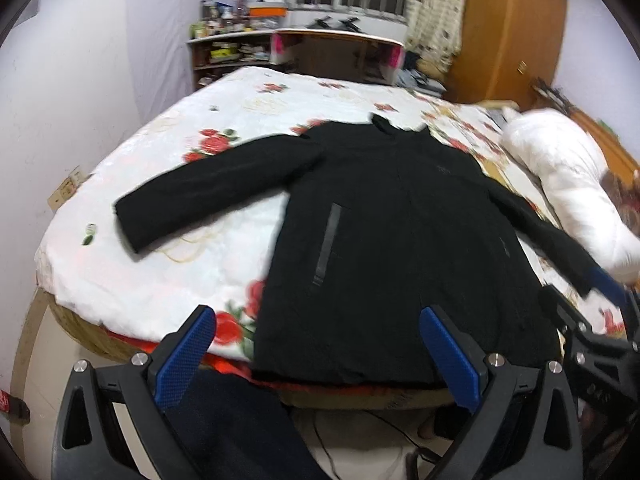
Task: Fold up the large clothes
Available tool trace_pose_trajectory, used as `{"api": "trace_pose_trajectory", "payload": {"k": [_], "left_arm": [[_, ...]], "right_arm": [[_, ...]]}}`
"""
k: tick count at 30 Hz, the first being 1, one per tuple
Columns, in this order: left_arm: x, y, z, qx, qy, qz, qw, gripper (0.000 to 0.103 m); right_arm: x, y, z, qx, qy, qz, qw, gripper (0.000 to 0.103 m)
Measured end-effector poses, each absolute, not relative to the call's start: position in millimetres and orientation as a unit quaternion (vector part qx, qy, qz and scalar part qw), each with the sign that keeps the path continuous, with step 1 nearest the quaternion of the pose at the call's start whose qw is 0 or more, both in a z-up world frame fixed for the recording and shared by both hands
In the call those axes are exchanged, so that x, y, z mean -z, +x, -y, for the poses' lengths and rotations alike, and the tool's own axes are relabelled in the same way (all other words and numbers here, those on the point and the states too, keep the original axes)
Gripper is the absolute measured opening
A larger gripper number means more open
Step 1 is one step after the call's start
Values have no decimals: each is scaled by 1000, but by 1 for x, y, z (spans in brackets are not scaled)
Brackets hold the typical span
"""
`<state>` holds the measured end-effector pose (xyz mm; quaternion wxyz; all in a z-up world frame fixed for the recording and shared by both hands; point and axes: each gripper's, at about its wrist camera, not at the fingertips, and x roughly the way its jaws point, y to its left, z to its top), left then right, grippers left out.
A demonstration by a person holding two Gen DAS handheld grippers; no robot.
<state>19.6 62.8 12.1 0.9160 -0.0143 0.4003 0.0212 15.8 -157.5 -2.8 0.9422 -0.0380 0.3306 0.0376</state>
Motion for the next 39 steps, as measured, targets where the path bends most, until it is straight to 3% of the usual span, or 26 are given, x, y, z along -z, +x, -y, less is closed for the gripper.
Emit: {"api": "trace_pose_trajectory", "payload": {"k": [3, 8, 18, 28, 34, 39], "left_arm": [[-19, 26, -101, -58, -25, -384, 921, 103], [-13, 42, -164, -116, -24, -429, 896, 103], [10, 66, -264, -175, -80, -401, 895, 103], [35, 93, -310, -195, -111, -419, 880, 103], [48, 107, -332, -177, -145, -429, 874, 103], [53, 113, -344, -193, -165, -429, 867, 103]], "right_arm": [[1, 52, 124, -104, -61, -315, 942, 103], [16, 109, 63, -187, -97, -315, 926, 103], [66, 177, -70, -336, -170, -301, 876, 103], [135, 202, -207, -431, -277, -285, 810, 103], [160, 196, -248, -448, -349, -235, 789, 103], [169, 204, -266, -454, -346, -227, 789, 102]]}}
